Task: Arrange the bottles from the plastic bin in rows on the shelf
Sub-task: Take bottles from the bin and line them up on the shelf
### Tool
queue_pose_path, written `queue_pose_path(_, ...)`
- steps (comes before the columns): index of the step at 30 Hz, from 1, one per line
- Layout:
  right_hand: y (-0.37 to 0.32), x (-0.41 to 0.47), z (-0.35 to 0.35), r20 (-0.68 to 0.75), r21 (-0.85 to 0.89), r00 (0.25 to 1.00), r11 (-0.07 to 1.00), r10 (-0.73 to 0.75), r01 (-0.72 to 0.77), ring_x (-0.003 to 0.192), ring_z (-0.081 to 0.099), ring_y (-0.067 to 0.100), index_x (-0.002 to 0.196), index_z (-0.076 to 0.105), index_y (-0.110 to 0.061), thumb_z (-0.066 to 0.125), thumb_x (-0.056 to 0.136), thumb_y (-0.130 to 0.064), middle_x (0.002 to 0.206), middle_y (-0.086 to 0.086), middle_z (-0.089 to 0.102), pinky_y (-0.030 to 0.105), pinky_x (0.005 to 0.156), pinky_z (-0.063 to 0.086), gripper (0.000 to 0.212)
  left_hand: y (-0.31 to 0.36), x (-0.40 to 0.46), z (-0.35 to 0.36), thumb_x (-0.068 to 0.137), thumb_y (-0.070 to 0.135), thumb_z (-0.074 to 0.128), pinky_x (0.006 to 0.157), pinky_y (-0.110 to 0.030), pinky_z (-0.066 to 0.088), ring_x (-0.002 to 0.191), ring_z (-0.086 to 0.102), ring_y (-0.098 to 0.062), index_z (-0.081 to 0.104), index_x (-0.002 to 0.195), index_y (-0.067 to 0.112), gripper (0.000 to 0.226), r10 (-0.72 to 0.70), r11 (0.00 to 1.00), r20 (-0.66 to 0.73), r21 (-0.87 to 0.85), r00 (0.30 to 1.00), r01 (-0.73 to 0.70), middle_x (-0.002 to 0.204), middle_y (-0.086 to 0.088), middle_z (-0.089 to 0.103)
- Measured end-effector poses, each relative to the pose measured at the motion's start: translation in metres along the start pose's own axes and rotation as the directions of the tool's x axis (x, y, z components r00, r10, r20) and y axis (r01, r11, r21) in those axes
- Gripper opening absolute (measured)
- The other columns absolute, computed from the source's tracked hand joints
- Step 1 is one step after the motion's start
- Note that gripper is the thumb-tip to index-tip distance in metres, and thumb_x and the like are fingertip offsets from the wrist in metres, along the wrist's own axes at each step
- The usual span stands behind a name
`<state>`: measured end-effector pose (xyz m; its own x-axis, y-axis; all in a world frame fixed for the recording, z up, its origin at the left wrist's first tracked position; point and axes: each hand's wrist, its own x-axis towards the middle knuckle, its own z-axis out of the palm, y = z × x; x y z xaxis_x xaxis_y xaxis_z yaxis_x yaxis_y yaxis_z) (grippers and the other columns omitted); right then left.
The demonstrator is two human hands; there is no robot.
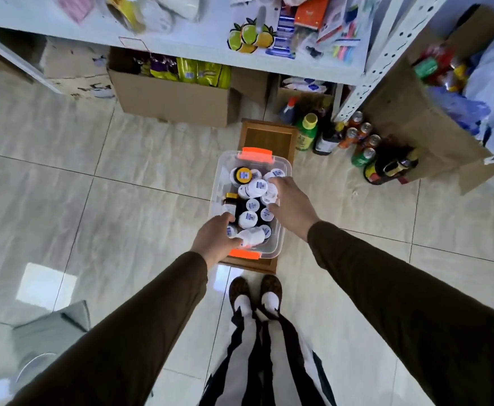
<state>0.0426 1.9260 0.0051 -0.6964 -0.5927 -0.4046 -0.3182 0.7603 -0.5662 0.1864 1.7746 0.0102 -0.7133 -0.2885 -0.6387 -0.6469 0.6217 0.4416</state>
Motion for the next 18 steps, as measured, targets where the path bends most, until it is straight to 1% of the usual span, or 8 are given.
queue_pose_path(2, 0.006, 0.017, 0.008, -0.036, -0.018, 0.999, 1.000, 0.012, -0.013, 0.117, 0.056, 0.030, 0.140, 0.039, -0.018, 0.061, 0.088, -0.009, 0.146, 0.006, 0.035, 0.039, 0.095, 0.048, 0.058, -0.004, 0.012, 0.012, 0.076, 0.037, 0.076, 0.085, -0.036, 0.052, 0.100, 0.062, -0.021, 0.055, 0.123, 0.017, 0.056, -0.012, 1.000, 0.017, -0.010, 1.000, 0.012, 0.113, -0.002, 0.066)
queue_pose_path(4, 0.013, 0.031, 0.015, -0.050, -0.035, 0.999, 0.999, 0.018, -0.019, 0.111, 0.059, 0.030, 0.144, 0.034, -0.023, 0.060, 0.084, -0.001, 0.152, 0.003, 0.025, 0.039, 0.091, 0.051, 0.069, -0.007, 0.021, 0.025, 0.076, 0.038, 0.077, 0.080, -0.035, 0.051, 0.097, 0.062, -0.022, 0.056, 0.118, 0.017, 0.052, -0.024, 1.000, 0.033, -0.009, 0.999, 0.025, 0.107, -0.001, 0.066)
queue_pose_path(7, 0.025, 0.053, 0.023, 0.002, -0.117, 0.999, 0.993, 0.033, -0.032, 0.109, 0.062, 0.030, 0.149, 0.028, -0.025, 0.054, 0.078, 0.011, 0.158, 0.000, 0.013, 0.036, 0.088, 0.052, 0.083, -0.012, 0.030, 0.043, 0.077, 0.042, 0.078, 0.082, -0.037, 0.053, 0.094, 0.063, -0.020, 0.053, 0.113, 0.020, 0.049, -0.048, 0.999, 0.062, 0.012, 0.997, 0.048, 0.106, 0.000, 0.067)
queue_pose_path(9, 0.032, 0.066, 0.024, 0.064, -0.174, 0.996, 0.983, 0.068, -0.056, 0.111, 0.061, 0.033, 0.152, 0.024, -0.025, 0.049, 0.080, 0.011, 0.160, 0.001, 0.015, 0.037, 0.087, 0.051, 0.085, -0.016, 0.034, 0.051, 0.074, 0.048, 0.079, 0.083, -0.038, 0.055, 0.094, 0.065, -0.019, 0.051, 0.113, 0.024, 0.053, -0.061, 0.998, 0.075, 0.007, 0.995, 0.061, 0.106, 0.003, 0.068)
queue_pose_path(11, 0.035, 0.077, 0.025, 0.073, -0.226, 0.994, 0.972, 0.083, -0.065, 0.112, 0.061, 0.034, 0.152, 0.024, -0.026, 0.049, 0.083, 0.007, 0.157, 0.004, 0.022, 0.039, 0.090, 0.052, 0.081, -0.020, 0.037, 0.056, 0.074, 0.048, 0.078, 0.083, -0.038, 0.056, 0.092, 0.066, -0.018, 0.051, 0.113, 0.026, 0.052, -0.072, 0.997, 0.072, -0.007, 0.995, 0.073, 0.105, 0.003, 0.069)
queue_pose_path(13, 0.039, 0.083, 0.027, 0.040, -0.259, 0.997, 0.964, 0.073, -0.061, 0.111, 0.062, 0.033, 0.150, 0.030, -0.025, 0.053, 0.088, 0.000, 0.154, 0.006, 0.029, 0.039, 0.090, 0.052, 0.071, -0.023, 0.041, 0.059, 0.077, 0.043, 0.076, 0.082, -0.039, 0.056, 0.090, 0.066, -0.017, 0.052, 0.113, 0.026, 0.047, -0.081, 0.996, 0.055, -0.020, 0.995, 0.082, 0.105, 0.002, 0.070)
queue_pose_path(15, 0.040, 0.084, 0.029, 0.025, -0.277, 0.998, 0.959, 0.062, -0.053, 0.107, 0.063, 0.031, 0.148, 0.035, -0.022, 0.057, 0.090, -0.004, 0.152, 0.007, 0.032, 0.038, 0.088, 0.053, 0.065, -0.025, 0.042, 0.061, 0.079, 0.036, 0.075, 0.083, -0.039, 0.056, 0.091, 0.066, -0.017, 0.053, 0.115, 0.024, 0.044, -0.084, 0.995, 0.041, -0.042, 0.996, 0.086, 0.107, 0.001, 0.070)
queue_pose_path(18, 0.041, 0.080, 0.031, 0.056, -0.303, 0.998, 0.953, 0.027, -0.008, 0.108, 0.062, 0.034, 0.150, 0.031, -0.018, 0.059, 0.090, -0.006, 0.147, 0.010, 0.039, 0.041, 0.087, 0.053, 0.067, -0.026, 0.042, 0.057, 0.083, 0.026, 0.072, 0.083, -0.033, 0.054, 0.094, 0.064, -0.018, 0.056, 0.120, 0.020, 0.041, -0.084, 0.992, 0.023, -0.095, 0.996, 0.086, 0.109, 0.001, 0.067)
